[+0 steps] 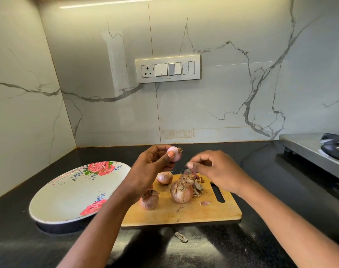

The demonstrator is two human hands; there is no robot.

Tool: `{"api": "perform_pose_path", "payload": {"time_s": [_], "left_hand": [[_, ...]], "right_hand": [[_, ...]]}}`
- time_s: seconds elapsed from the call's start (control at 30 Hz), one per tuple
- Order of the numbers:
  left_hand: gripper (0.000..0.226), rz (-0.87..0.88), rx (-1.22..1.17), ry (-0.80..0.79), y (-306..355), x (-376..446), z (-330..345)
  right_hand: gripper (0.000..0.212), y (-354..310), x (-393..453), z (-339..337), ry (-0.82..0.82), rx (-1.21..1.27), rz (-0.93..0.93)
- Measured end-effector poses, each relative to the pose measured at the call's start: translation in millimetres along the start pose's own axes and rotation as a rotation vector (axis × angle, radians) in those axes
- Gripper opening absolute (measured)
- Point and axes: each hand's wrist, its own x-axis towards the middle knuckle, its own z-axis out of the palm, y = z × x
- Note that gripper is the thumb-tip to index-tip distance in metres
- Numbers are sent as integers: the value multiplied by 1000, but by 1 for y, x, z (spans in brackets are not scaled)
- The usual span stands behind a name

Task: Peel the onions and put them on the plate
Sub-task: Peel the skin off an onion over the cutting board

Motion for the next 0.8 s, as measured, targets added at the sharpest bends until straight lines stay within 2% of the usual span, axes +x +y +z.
{"api": "perform_pose_path", "payload": {"time_s": [0.07,0.17,0.37,0.6,0.8], "left_hand": [[46,2,70,-20,-1,0,1],[48,13,178,-44,-3,0,1],[45,21,153,-65,-1,-2,3],[42,-1,113,-76,0,-2,2],[49,0,246,-64,-4,0,0]], "right_hand": [[16,-3,-1,3,11,43,-3],[30,-7,2,3,66,273,-4],[29,-7,3,3,149,400,-50],[28,-10,2,3,171,349,-74],[24,-11,-1,2,175,135,-119]]}}
